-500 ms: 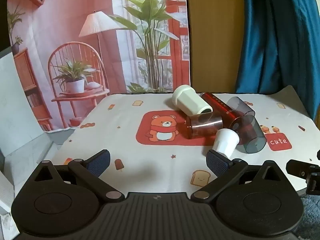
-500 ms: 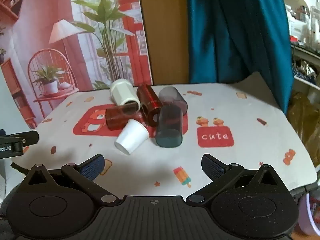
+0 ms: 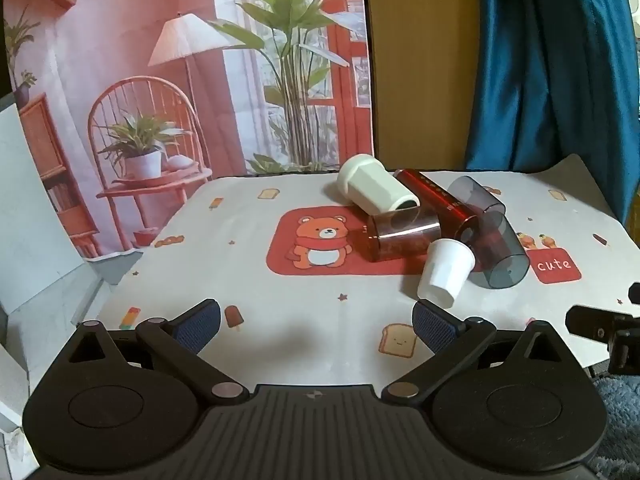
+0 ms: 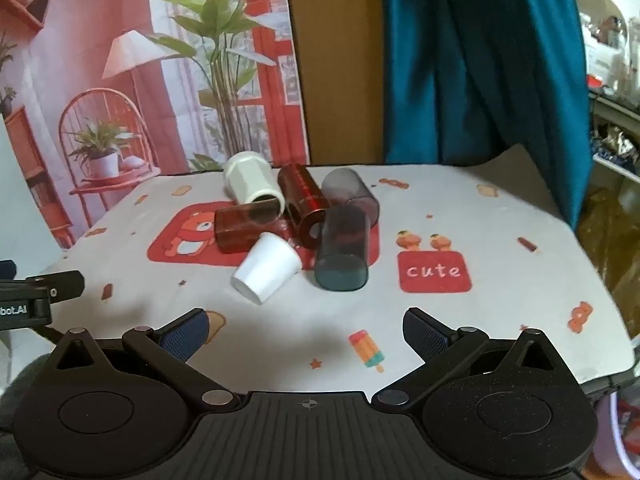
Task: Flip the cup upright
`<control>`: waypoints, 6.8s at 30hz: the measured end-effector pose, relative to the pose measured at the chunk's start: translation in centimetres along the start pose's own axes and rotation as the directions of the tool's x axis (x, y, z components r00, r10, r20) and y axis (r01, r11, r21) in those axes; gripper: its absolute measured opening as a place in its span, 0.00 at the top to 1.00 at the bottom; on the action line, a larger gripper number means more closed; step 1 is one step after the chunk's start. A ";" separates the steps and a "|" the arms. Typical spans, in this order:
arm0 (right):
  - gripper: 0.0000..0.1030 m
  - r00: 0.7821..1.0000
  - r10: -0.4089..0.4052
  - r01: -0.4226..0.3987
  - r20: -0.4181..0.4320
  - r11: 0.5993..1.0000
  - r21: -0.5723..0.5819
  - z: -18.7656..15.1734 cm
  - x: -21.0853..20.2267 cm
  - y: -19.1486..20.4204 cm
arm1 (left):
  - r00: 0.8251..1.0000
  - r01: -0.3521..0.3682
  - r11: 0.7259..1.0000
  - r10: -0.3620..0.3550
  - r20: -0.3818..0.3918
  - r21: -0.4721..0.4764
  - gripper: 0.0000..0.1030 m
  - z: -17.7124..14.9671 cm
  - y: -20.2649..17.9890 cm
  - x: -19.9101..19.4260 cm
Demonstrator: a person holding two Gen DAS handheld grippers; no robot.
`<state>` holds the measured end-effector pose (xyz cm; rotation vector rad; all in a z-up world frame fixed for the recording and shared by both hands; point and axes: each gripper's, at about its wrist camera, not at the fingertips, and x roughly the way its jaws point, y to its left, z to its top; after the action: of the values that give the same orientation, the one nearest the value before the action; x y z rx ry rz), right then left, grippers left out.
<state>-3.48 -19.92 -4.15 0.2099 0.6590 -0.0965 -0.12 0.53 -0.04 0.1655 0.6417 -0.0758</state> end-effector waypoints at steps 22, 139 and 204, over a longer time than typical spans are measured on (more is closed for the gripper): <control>0.00 1.000 -0.017 0.017 0.010 1.000 -0.011 0.3 -0.2 0.0 | 1.000 0.010 1.000 -0.010 -0.014 -0.023 0.00 -0.1 -0.2 0.4; 0.00 0.990 -0.032 0.049 -0.138 0.991 0.124 0.2 11.2 -5.9 | 0.960 0.270 0.888 -0.276 -0.036 0.372 0.25 5.1 -8.1 24.9; 0.00 0.991 -0.031 0.053 -0.133 0.985 0.166 0.1 10.4 -6.3 | 0.886 0.415 0.910 -0.404 -0.226 0.003 0.31 3.1 -3.5 25.9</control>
<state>3.83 -26.31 -11.48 0.3681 0.7859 -0.1813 21.97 -3.97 -13.58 0.0850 0.8920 -0.4901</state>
